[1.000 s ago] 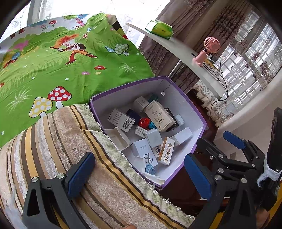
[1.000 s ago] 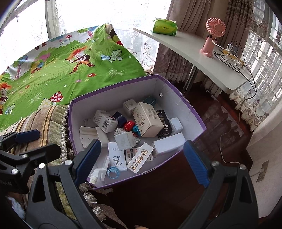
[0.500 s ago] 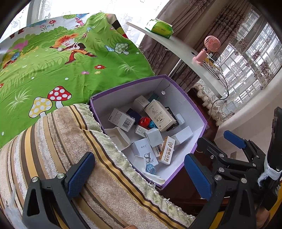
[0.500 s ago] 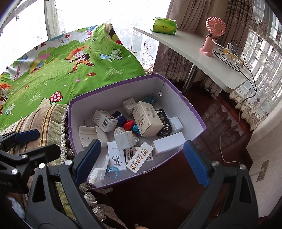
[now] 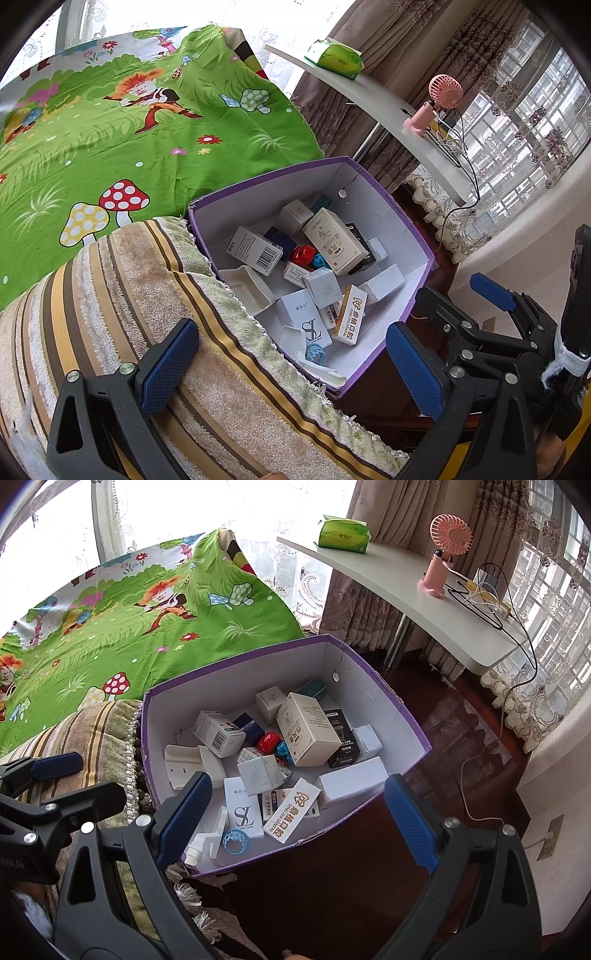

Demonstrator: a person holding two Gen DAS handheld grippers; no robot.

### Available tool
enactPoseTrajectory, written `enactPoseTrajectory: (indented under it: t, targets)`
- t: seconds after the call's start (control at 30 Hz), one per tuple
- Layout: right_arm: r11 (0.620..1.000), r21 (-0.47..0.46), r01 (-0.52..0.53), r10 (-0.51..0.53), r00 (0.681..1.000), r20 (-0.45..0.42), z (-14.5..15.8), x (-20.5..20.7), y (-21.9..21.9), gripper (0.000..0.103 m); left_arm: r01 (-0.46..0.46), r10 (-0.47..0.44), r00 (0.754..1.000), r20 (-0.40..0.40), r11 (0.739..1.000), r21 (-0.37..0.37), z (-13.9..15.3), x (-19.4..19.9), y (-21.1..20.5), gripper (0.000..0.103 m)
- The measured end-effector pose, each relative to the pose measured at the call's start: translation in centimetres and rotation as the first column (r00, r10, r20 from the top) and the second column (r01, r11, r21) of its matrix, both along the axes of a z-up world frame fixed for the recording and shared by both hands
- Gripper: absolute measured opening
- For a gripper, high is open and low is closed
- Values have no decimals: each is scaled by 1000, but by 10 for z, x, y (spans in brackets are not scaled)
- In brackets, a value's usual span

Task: Organize rigid objects

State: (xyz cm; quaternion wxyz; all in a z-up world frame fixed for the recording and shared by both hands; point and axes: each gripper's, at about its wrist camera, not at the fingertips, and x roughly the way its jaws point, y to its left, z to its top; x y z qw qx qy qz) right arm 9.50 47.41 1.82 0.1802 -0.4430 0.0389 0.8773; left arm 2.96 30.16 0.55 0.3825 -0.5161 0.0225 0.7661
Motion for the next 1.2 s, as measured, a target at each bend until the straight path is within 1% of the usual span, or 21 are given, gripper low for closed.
enactPoseTrajectory:
  t: [0.97,1.13,1.2]
  targets:
    - [1000,-2,1,-1,1000,1,0,1,1,96,0,0,1000,0,1000,0,1,0,0,102]
    - [1000,-6,2,-2,1000,2,0,2,1,96,20,-20,1000,-17,1000,-7,1,2,4,103]
    - [1000,-5,4,-4,1000,-1,1,2,0,96,40,-40,999,-13,999,7,2,3,4,103]
